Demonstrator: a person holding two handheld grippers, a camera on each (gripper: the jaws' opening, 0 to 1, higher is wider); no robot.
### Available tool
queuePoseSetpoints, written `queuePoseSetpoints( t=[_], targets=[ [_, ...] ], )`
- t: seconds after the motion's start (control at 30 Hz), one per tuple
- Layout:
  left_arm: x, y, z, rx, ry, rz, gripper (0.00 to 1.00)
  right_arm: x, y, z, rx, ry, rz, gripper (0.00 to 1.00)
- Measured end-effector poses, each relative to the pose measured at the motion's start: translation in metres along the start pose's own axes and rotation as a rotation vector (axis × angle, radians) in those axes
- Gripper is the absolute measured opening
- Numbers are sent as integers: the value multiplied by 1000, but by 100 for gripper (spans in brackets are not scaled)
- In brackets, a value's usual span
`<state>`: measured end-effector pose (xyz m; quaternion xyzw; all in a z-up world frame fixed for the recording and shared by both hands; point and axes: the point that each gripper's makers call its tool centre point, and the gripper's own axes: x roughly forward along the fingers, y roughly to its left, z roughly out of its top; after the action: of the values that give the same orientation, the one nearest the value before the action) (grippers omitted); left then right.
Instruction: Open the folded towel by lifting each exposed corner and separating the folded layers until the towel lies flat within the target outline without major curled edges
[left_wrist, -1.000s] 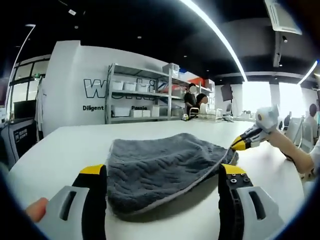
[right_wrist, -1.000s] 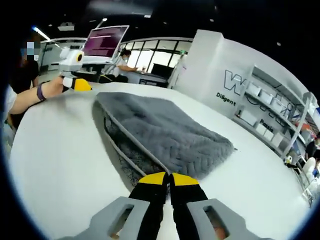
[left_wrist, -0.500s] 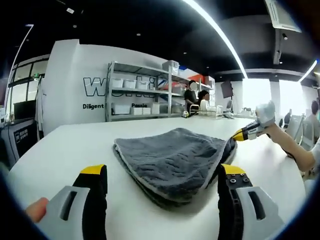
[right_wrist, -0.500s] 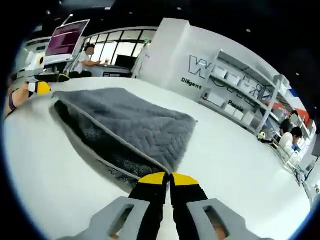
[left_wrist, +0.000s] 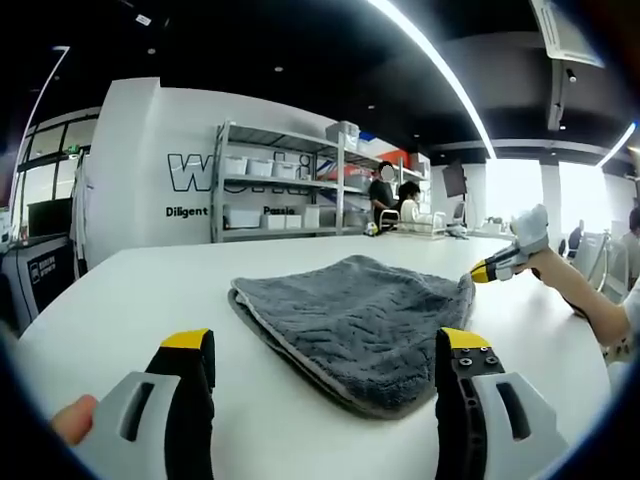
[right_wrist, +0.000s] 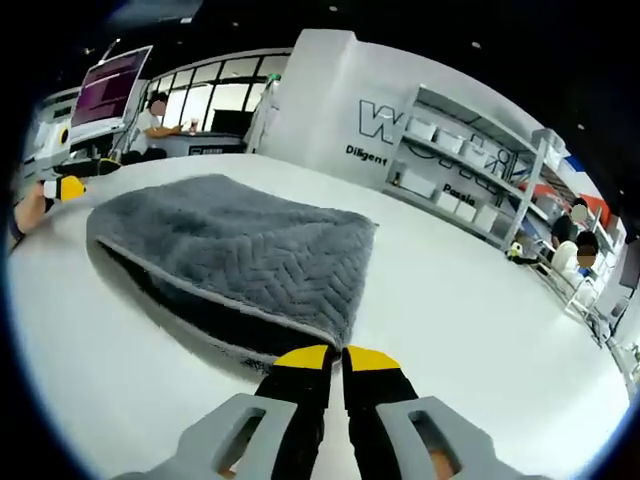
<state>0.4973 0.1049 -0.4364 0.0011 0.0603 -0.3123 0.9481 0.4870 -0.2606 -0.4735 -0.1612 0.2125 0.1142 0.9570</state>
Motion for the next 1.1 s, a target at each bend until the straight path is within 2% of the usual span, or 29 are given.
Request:
queuePoseSetpoints(
  t=[0.07, 0.17, 0.23, 0.3, 0.33, 0.4, 0.43, 0.5, 0.6, 0.73, 0.8, 0.87, 0.93, 1.1],
  targets=[
    [0, -1, 0, -1, 1, -4, 90, 0, 0, 1, 13, -7, 7, 8],
    [1, -2, 0, 6, 4, -7, 90, -1, 1, 3, 45, -27, 37, 23],
    [0, -3, 0, 6, 1, -8, 90, -1, 10, 8, 91, -64, 111, 29],
    [0, -2, 1, 3, -3, -5, 90, -4, 21, 11, 155, -85, 213, 27],
    [0, -1, 2, 3, -5, -4, 90, -5, 25, 13, 175, -99, 242, 27],
    [-1, -1, 2, 1, -6, -1, 90, -9, 39, 11, 271, -88, 342, 26],
    [-1, -1, 1, 0, -5, 0, 90, -9, 42, 12, 287, -105, 361, 26],
    [0, -1, 0, 1, 1, -1, 90, -7, 39, 9, 244, -84, 325, 26],
    [0, -1, -1, 5, 5, -2, 90, -6, 30, 5, 111, -49, 235, 26],
    [0, 0, -1, 6, 6, 3, 89, -6, 21, 8, 22, -39, 138, 29],
    [0, 1, -1, 3, 4, 4, 89, -7, 16, 13, -9, -52, 96, 36],
    [0, 2, -1, 2, 3, 5, 89, -10, 14, 29, -36, -122, 69, 49],
    [0, 1, -1, 2, 3, 4, 89, -12, 17, 34, -31, -147, 89, 55],
    [0, 0, -1, 3, 5, 3, 89, -15, 42, 49, 91, -228, 268, 55]
  ],
)
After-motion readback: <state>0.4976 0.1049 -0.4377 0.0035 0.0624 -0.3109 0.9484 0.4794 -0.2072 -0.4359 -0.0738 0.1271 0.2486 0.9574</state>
